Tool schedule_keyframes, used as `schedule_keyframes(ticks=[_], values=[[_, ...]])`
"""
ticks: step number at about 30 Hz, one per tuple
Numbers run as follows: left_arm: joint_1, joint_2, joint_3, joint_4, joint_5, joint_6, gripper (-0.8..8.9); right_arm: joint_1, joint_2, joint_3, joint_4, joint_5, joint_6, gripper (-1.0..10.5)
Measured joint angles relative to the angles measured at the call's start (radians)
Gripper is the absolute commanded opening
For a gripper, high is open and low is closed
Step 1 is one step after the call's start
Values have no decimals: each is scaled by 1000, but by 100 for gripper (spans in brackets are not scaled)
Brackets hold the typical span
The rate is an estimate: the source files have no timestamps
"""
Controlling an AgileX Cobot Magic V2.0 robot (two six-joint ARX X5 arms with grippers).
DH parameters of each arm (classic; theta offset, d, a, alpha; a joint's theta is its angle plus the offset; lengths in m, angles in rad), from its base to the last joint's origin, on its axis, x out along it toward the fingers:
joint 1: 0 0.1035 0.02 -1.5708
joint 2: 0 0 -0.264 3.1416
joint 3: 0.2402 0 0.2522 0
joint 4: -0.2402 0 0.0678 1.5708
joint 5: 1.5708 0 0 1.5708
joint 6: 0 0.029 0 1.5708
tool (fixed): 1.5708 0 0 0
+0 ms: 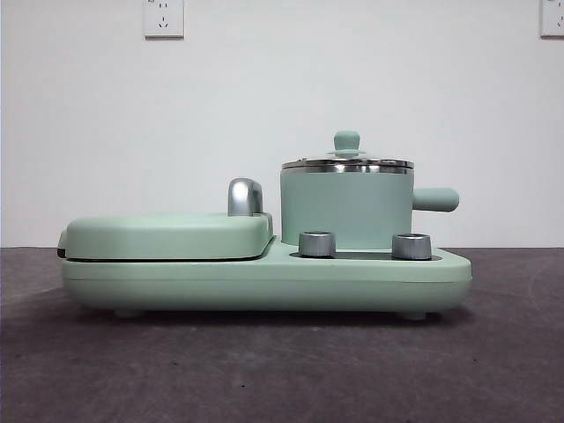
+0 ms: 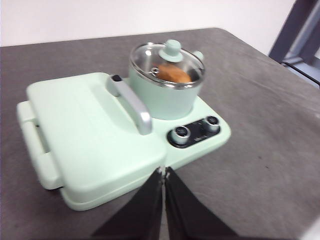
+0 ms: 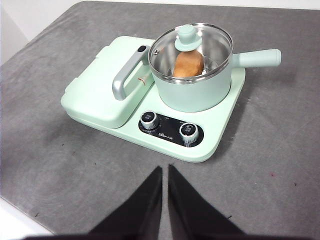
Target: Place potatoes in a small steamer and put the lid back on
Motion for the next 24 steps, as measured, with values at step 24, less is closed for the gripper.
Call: schedule_keyframes(ticks=[24], values=[[605, -447, -776, 481, -31, 153, 6, 0, 0, 0, 0, 0, 0, 16]])
